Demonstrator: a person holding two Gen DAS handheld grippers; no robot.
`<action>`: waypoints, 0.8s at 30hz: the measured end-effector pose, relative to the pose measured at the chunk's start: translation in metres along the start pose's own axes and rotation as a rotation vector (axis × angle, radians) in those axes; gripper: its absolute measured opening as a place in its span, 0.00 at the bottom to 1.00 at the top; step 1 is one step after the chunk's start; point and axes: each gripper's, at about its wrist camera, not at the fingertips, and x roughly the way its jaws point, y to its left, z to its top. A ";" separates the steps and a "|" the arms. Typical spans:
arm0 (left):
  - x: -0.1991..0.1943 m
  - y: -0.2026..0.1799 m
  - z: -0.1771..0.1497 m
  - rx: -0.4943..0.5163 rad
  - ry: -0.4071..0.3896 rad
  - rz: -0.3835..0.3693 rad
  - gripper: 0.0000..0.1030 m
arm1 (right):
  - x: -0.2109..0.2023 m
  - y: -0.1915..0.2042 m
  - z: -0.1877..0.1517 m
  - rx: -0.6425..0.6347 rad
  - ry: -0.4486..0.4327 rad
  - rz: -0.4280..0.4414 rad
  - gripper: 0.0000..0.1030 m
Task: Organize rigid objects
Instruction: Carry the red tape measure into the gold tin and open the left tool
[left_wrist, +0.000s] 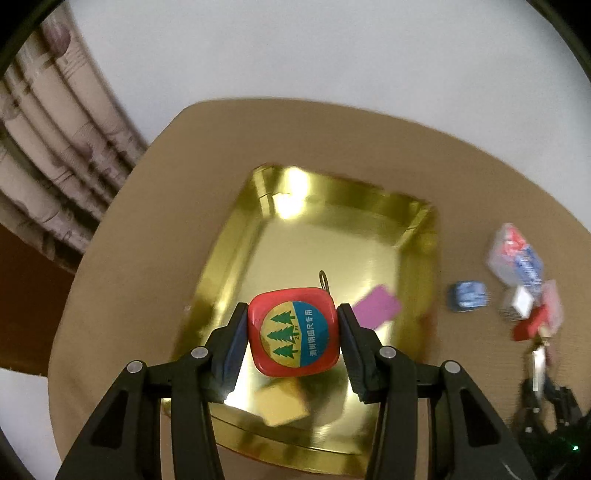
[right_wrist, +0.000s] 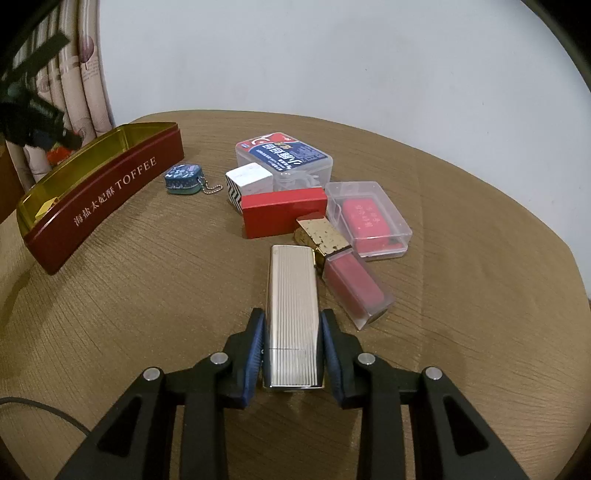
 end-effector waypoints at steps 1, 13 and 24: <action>0.006 0.005 0.000 -0.007 0.008 0.009 0.42 | 0.000 0.000 0.000 -0.001 0.000 -0.001 0.30; 0.043 0.024 0.000 -0.014 0.058 -0.009 0.42 | 0.001 0.002 0.000 -0.013 0.000 -0.010 0.30; 0.064 0.014 -0.009 0.015 0.097 -0.008 0.42 | 0.000 0.001 0.000 -0.016 -0.001 -0.013 0.30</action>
